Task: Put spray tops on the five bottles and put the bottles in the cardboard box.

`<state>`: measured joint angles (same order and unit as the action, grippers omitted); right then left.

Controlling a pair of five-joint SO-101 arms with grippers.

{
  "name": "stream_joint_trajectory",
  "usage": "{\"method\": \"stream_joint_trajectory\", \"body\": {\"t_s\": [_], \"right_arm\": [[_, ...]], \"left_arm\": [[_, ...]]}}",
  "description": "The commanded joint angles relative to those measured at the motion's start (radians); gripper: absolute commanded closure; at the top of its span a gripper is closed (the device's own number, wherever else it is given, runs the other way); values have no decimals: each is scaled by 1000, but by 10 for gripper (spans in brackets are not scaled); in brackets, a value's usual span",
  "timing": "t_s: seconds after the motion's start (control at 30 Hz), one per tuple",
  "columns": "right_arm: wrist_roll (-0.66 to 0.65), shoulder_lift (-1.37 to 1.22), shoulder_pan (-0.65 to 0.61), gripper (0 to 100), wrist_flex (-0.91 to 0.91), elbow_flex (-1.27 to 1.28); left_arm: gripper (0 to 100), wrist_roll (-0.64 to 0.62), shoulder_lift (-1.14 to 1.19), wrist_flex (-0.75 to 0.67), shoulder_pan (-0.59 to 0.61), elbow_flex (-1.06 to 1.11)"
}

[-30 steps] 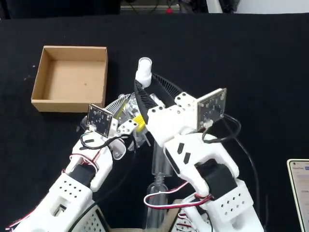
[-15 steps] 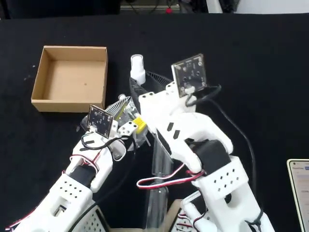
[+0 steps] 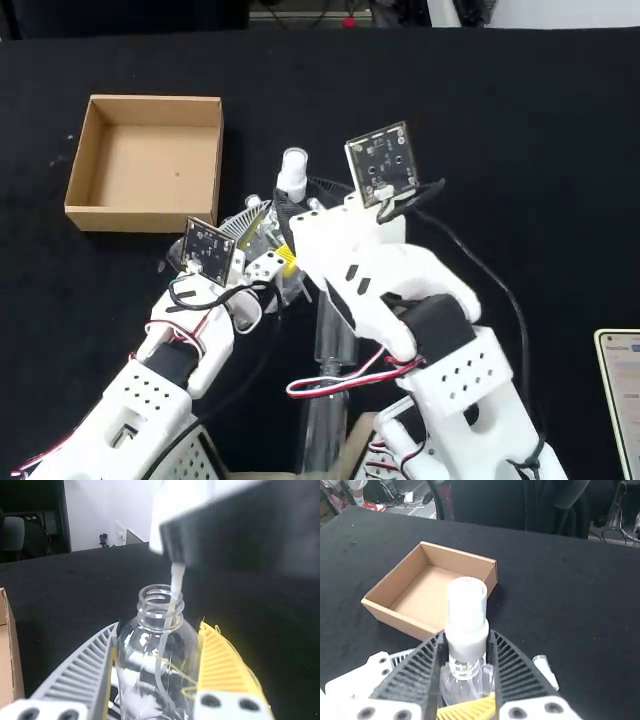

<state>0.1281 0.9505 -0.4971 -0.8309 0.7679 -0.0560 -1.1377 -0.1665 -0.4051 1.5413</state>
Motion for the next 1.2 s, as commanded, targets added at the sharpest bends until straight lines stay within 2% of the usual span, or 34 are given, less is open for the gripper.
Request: {"method": "stream_joint_trajectory", "body": {"t_s": [0.0,0.37,0.97,1.17], "right_arm": [[-14,12,15,983,63,21],[-112,13,-14,983,12,-10],[-110,12,-69,983,41,22],[-112,12,-69,972,-31,-1]], "left_arm": [[873,0,-17,-23,-10,-18],[873,0,-17,-23,-10,-18],[873,0,-17,-23,-5,-12],[873,0,-17,-23,-8,-2]]}}
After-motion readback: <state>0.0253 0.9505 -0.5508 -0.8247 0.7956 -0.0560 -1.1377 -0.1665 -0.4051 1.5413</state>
